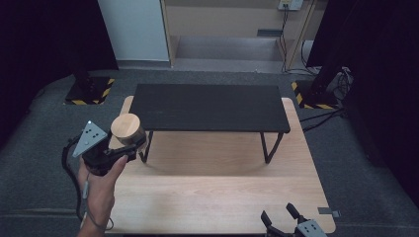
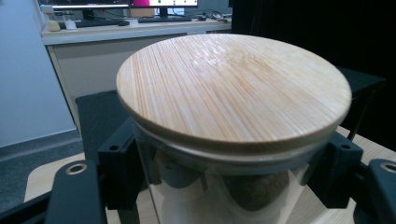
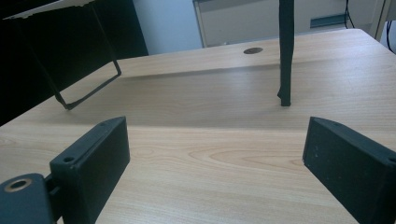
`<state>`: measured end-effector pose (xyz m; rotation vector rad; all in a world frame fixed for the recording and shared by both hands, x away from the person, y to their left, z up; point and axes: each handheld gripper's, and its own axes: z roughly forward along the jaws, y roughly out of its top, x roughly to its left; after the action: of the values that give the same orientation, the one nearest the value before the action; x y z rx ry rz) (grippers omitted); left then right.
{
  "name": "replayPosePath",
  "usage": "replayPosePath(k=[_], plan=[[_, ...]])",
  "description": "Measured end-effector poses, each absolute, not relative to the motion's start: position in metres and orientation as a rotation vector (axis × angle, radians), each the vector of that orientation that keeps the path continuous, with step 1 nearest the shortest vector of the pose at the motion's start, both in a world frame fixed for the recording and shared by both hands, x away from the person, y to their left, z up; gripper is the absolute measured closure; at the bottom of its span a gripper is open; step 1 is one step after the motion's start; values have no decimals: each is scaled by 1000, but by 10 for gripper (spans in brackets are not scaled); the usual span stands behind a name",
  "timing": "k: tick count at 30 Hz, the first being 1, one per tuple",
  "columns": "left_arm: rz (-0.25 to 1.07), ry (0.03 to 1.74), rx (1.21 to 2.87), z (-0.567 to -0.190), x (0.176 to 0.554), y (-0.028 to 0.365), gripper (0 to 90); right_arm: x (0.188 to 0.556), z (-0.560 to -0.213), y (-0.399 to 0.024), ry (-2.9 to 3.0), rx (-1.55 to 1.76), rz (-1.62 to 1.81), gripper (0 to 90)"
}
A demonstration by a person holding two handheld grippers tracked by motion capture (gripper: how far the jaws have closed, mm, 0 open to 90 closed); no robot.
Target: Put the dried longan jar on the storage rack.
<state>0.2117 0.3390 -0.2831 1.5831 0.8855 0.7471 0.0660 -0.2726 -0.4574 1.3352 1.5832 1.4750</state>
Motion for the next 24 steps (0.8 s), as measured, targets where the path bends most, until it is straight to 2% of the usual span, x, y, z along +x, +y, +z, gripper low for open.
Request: replayPosePath(k=[24], plan=[[765,911,1617,-254,279,324,245,59,-454,-278,1551,1354,1455,75]])
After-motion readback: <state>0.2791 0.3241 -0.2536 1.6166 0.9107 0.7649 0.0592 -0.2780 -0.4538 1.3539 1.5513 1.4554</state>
